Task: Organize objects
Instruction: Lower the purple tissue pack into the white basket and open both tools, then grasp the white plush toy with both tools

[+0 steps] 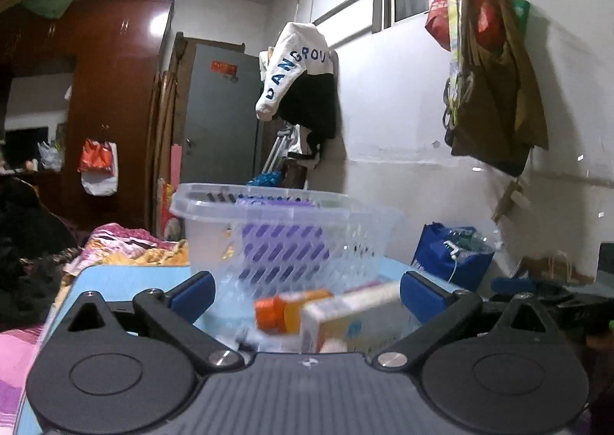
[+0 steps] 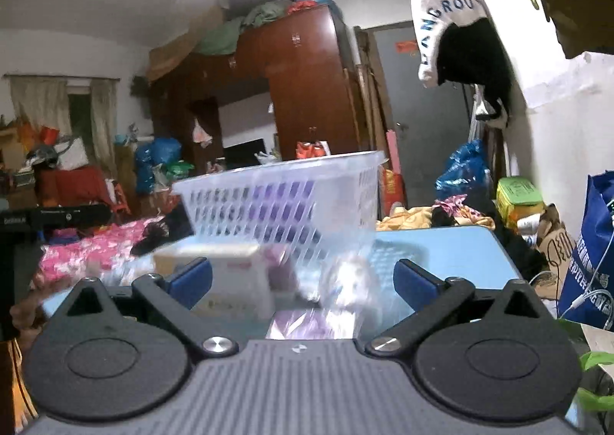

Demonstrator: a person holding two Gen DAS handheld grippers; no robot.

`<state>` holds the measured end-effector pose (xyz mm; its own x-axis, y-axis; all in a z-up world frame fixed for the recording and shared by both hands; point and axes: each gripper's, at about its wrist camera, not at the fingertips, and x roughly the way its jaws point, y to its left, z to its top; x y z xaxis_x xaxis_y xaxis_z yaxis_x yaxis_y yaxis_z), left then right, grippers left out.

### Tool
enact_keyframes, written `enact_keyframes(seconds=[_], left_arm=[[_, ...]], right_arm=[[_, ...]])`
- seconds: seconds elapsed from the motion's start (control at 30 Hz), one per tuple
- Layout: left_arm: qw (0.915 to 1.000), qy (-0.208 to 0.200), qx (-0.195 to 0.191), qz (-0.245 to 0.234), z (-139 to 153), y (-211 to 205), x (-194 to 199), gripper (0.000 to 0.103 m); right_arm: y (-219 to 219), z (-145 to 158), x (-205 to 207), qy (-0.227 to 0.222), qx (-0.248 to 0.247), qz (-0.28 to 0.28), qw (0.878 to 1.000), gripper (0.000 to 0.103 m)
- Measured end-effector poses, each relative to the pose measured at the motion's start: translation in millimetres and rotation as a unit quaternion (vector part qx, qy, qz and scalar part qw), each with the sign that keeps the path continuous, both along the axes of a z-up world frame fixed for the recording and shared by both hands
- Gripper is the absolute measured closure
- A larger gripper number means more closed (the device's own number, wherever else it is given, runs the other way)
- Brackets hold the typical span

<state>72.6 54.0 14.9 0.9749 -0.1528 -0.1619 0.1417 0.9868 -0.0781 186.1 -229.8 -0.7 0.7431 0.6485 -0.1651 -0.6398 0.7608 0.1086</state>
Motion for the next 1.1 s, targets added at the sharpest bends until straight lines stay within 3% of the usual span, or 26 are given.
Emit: enact_keyframes(seconds=[0.1, 0.3, 0.43, 0.67, 0.83, 1.03, 1.1], left_arm=[[0.9999, -0.001, 0.015, 0.004, -5, -1, -9, 0.0], [0.9996, -0.004, 0.015, 0.022, -11, 4, -25, 0.0], [0.9994, -0.009, 0.017, 0.029, -14, 1, -28, 0.001], [0.9972, -0.006, 0.017, 0.073, -26, 6, -40, 0.003], [0.9963, 0.004, 0.014, 0.084, -37, 11, -39, 0.011], [0.9962, 0.013, 0.008, 0.086, -43, 17, -38, 0.028], [0.9958, 0.013, 0.012, 0.089, -45, 16, -38, 0.039]], right_arm=[[10, 4, -1, -0.016, -0.021, -0.012, 1.0, 0.0], [15, -7, -7, 0.003, -0.036, -0.025, 0.999, 0.0], [9, -12, -19, -0.009, -0.024, -0.036, 0.999, 0.0], [59, -6, -39, -0.013, 0.011, 0.058, 0.998, 0.0], [104, -6, -35, 0.003, 0.003, 0.093, 0.996, 0.025], [125, -15, -25, 0.034, -0.009, 0.111, 0.993, 0.052], [129, -17, -26, 0.036, -0.015, 0.114, 0.993, 0.062]])
